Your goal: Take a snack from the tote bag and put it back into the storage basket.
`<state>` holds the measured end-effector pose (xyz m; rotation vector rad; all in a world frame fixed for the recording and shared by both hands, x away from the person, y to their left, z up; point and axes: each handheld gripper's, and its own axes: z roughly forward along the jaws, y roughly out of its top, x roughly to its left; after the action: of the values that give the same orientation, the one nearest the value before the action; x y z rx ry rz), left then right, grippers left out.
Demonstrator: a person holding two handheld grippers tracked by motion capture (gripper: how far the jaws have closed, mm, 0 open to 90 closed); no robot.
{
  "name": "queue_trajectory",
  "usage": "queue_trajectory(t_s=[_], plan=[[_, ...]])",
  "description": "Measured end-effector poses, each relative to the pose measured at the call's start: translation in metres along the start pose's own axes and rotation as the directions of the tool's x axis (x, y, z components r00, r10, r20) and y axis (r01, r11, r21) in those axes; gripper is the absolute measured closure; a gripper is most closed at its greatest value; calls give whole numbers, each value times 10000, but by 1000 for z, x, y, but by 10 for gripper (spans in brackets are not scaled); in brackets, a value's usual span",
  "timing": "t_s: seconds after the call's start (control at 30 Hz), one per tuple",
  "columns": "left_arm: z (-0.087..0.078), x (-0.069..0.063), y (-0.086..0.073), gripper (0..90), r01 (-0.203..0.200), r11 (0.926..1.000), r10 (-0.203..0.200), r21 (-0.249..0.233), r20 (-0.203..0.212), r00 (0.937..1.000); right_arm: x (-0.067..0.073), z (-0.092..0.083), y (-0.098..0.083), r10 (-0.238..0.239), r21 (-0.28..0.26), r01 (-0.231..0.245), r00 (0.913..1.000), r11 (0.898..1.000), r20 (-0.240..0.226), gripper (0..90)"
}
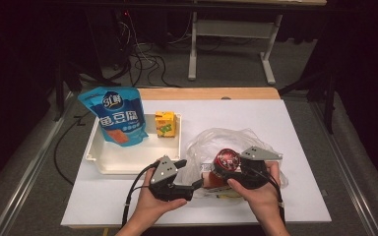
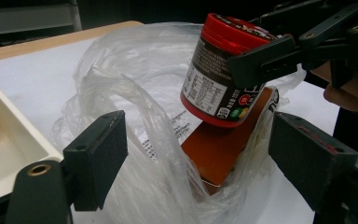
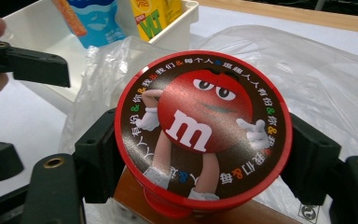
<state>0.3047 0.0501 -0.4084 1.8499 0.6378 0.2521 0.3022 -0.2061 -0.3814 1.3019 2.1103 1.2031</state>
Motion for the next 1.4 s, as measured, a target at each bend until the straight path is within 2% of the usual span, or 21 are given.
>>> queue_trajectory(t_s=[0.3,0.37,0.7,0.83,0.93,1.13,1.4], plan=[[9,-12,-1,174,-490,9988,487,67,363,9982,5,-2,2,44,-15,-45,9998,10000,-201,262],[11,-13,-1,166,-498,9987,494,86,437,9978,6,-3,3,69,-60,-71,9996,10000,-284,262],[17,-23,0,156,-930,9955,926,158,270,9953,10,-8,5,32,-198,-40,9991,9998,-432,262],[10,-23,2,156,-974,9952,972,89,185,9951,9,-9,6,59,-187,-66,9992,9998,-405,262],[5,-24,5,162,-876,9960,880,-146,299,9957,8,-12,6,52,-240,-62,9992,9997,-384,262],[16,-28,4,162,-1106,9938,1103,93,343,9933,12,-15,8,-8,-277,-5,9988,9996,-499,262],[26,-27,5,163,-1147,9933,1142,152,302,9930,19,-14,9,-93,-181,80,9972,9998,-736,261]])
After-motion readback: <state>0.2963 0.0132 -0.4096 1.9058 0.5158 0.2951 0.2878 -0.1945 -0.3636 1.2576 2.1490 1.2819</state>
